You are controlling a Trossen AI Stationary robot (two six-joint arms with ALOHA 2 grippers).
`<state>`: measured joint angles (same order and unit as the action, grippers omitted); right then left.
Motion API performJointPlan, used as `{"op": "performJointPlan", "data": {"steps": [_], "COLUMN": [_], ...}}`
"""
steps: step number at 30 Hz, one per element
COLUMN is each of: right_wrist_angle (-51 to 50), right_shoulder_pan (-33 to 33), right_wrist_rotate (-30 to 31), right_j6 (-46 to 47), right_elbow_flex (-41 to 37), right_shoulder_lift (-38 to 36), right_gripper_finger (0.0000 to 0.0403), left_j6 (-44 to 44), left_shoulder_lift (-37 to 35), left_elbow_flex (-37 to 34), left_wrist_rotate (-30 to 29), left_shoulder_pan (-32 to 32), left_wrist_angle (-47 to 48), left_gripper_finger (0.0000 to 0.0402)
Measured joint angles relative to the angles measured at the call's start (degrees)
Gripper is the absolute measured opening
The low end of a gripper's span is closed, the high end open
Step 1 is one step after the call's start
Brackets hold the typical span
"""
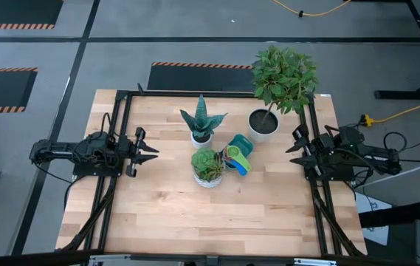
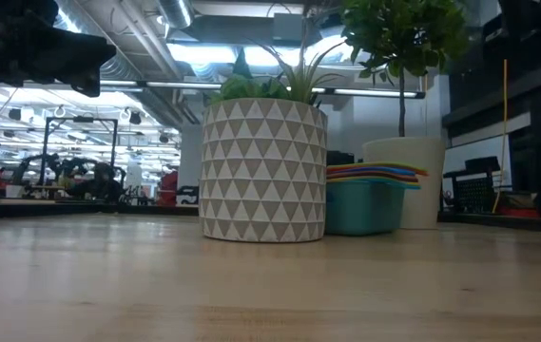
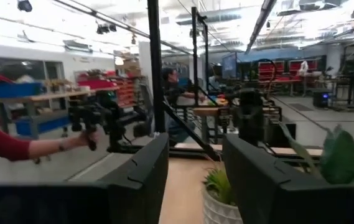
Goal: Nest measuring cups in basket
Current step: Return to Home Position
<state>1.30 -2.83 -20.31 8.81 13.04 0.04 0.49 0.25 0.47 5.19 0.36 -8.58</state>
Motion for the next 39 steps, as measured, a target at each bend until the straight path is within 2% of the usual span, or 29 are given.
{"op": "performJointPlan", "data": {"steps": [8,18,30,36,39], "right_wrist_angle": [-1.9,-1.1,9.5,9.7,8.8], "right_shoulder_pan": [0.0,0.0,0.0,0.0,0.0], "right_wrist_rotate": [1.2,15.3,15.8,15.9,18.2], "right_j6": [-2.4,-7.6,-8.0,-9.8,-12.3], "right_elbow_flex": [0.0,-4.2,-12.1,-12.7,-12.6], "right_shoulder_lift": [0.1,0.1,0.0,0.1,0.1], "right_gripper_finger": [0.0156,0.0156,0.0156,0.0156,0.0156], "left_j6": [0.0,0.0,0.1,0.1,0.1], "left_shoulder_lift": [0.0,0.0,0.0,0.0,0.0], "left_elbow_flex": [0.0,0.0,0.0,0.0,0.0], "left_wrist_rotate": [0.0,0.0,0.0,0.0,0.0], "left_shoulder_pan": [0.0,0.0,0.0,0.0,0.0], "left_wrist_angle": [0.4,0.4,0.4,0.4,0.4], "left_gripper_finger": [0.0069,0.0069,0.0069,0.0069,0.0069]}}
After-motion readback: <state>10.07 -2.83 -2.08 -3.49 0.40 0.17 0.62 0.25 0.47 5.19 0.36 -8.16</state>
